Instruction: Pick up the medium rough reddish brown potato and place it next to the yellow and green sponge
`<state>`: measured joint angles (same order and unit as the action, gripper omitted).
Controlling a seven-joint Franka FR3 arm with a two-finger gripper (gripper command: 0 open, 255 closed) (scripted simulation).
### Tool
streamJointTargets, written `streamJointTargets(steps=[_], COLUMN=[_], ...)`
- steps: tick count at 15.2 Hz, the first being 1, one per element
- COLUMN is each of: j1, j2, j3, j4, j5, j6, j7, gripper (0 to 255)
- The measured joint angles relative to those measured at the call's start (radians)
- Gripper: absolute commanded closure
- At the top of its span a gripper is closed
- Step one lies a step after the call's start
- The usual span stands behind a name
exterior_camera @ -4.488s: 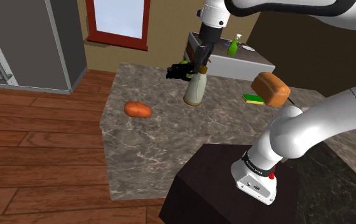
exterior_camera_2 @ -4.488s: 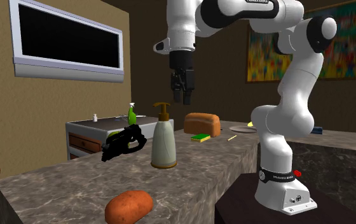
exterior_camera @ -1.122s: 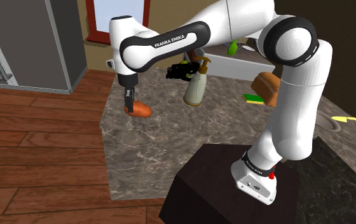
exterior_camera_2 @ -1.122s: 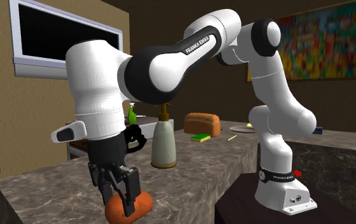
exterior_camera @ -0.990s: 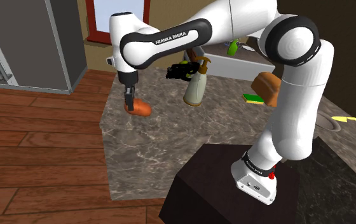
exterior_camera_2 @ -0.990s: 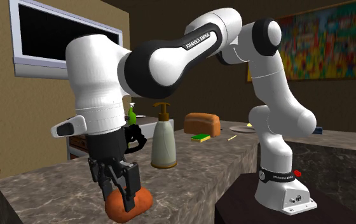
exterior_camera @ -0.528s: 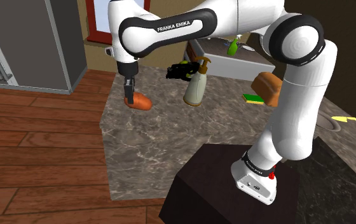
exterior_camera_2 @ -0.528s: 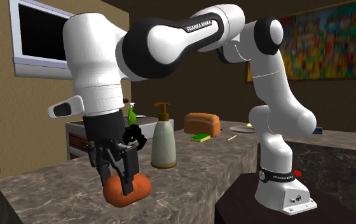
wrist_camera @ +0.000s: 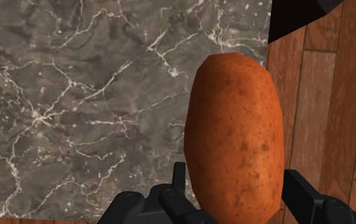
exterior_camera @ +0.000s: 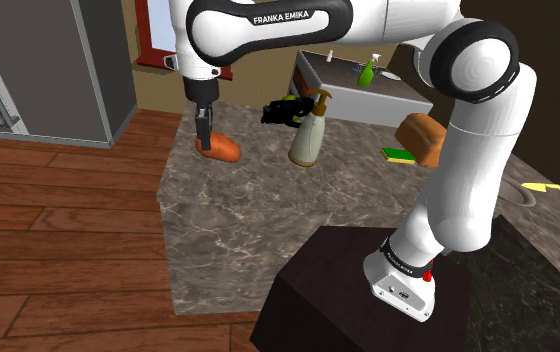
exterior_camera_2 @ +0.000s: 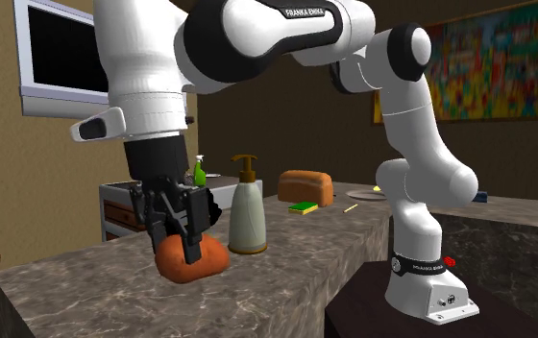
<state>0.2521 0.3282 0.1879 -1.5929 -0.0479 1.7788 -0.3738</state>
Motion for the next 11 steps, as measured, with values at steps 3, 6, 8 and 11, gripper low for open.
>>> streamJointTargets(steps=[3,6,8,11], j1=[0.001,0.002,0.002,-0.032], j2=[-0.004,-0.012,-0.014,-0.074], j3=[0.001,0.002,0.002,-0.012], j4=[0.035,0.062,0.084,0.004], j5=[0.001,0.003,0.003,0.011], j6=[-0.039,-0.074,-0.097,-0.077], j7=[0.000,0.000,-0.001,-0.046], gripper=[255,255,255,255])
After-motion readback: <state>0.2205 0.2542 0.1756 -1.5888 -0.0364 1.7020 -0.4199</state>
